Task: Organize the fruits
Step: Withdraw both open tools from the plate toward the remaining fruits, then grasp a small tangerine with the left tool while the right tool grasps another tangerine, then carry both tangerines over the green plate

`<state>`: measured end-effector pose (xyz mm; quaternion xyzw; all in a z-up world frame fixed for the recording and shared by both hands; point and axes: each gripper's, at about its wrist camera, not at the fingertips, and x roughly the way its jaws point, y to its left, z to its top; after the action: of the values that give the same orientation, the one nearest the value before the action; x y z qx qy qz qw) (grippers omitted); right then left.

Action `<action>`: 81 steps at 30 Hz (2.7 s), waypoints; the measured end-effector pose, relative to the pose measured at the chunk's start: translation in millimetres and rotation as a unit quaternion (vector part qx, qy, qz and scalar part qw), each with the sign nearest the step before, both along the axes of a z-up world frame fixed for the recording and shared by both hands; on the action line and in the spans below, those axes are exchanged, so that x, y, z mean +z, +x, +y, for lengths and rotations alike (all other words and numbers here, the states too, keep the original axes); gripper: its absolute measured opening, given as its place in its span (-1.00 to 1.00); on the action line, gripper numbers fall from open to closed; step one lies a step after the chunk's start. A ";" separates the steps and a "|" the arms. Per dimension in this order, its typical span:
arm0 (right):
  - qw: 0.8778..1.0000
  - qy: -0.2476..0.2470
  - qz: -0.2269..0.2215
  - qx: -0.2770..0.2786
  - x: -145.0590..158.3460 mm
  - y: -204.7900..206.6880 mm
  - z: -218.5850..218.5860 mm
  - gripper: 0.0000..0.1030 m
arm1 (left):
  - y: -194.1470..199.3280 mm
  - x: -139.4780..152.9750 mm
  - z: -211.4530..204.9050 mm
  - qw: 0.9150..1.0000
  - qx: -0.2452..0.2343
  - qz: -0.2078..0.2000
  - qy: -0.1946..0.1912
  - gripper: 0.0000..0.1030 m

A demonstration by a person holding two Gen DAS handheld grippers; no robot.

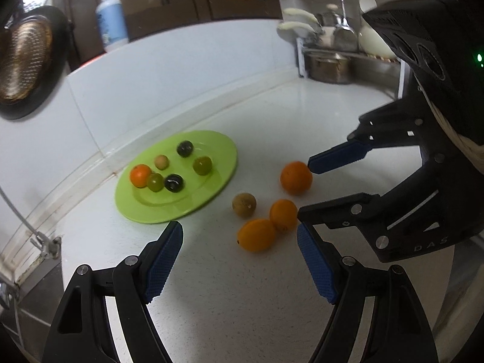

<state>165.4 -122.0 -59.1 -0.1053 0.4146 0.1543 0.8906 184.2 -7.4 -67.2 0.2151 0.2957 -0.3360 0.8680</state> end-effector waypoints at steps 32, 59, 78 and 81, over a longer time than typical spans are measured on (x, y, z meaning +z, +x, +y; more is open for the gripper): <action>0.997 0.011 0.066 0.047 -44.8 34.3 -4.8 -0.28 | 35.7 -41.0 -13.1 0.993 -0.036 0.111 0.013 -0.29; 0.997 0.071 0.030 -0.017 -23.6 18.4 -11.9 -0.29 | 17.0 -2.7 14.8 0.992 0.065 0.098 -0.049 -0.31; 0.993 0.105 -0.042 -0.045 26.8 38.8 -12.6 -0.29 | 37.2 49.0 27.3 0.987 0.123 0.036 -0.095 -0.31; 0.992 0.107 -0.050 -0.046 33.5 46.5 -13.4 -0.29 | 42.5 53.7 28.5 0.987 0.128 0.028 -0.098 -0.31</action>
<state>211.9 -135.4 -25.6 0.0017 0.3550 0.1513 0.9225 226.7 21.1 -13.5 0.0804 0.3108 -0.2556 0.9119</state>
